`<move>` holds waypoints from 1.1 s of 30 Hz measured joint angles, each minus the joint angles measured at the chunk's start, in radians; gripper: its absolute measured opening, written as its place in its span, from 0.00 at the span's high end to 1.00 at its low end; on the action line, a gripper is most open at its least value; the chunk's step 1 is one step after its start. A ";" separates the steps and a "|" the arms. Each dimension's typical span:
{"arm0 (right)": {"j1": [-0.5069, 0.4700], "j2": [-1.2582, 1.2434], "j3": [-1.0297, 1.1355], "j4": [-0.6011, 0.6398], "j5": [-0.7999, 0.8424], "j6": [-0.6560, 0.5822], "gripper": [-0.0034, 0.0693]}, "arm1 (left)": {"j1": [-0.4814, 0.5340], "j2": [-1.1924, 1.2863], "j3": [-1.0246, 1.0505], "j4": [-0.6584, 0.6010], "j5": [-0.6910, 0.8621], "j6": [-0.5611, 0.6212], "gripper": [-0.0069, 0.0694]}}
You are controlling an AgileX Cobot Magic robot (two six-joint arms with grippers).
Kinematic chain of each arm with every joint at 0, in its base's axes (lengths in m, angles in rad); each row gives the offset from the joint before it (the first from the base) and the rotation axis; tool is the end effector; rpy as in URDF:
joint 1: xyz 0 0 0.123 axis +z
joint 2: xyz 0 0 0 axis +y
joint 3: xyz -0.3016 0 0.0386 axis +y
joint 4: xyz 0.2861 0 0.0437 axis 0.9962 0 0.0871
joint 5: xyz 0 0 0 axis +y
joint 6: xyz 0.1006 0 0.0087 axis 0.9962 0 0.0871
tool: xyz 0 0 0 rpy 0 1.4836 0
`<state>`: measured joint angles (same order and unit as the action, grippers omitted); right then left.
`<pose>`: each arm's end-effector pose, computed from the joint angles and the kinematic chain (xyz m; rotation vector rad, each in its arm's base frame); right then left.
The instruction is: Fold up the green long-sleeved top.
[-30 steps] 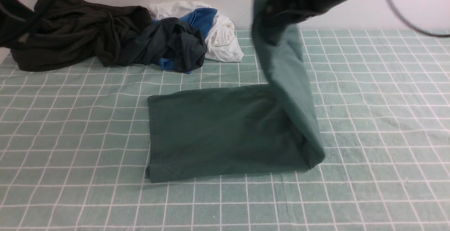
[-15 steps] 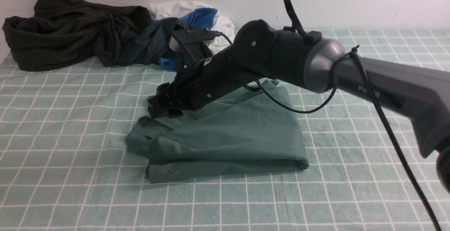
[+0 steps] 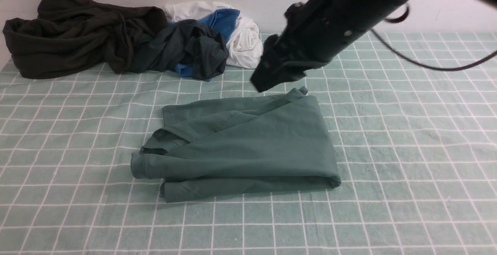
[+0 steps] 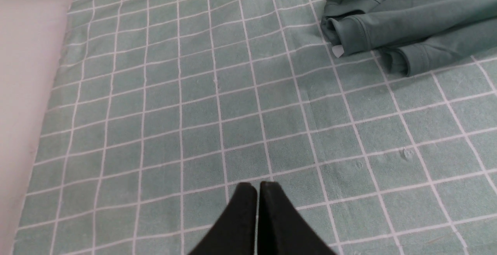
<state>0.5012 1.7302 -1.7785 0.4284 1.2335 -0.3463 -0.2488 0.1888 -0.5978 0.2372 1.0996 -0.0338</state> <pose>0.3444 0.2338 0.3907 -1.0308 2.4299 0.6349 0.0421 0.0111 0.3162 0.2271 2.1385 0.1275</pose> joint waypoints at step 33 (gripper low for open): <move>0.000 -1.396 1.299 -0.111 -0.795 0.166 0.97 | 0.000 -0.001 0.009 -0.013 0.007 -0.013 0.91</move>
<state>0.5012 0.3342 -0.4799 0.3177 0.4390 -0.1805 -0.2488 0.1875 -0.5890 0.2239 1.1065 -0.0467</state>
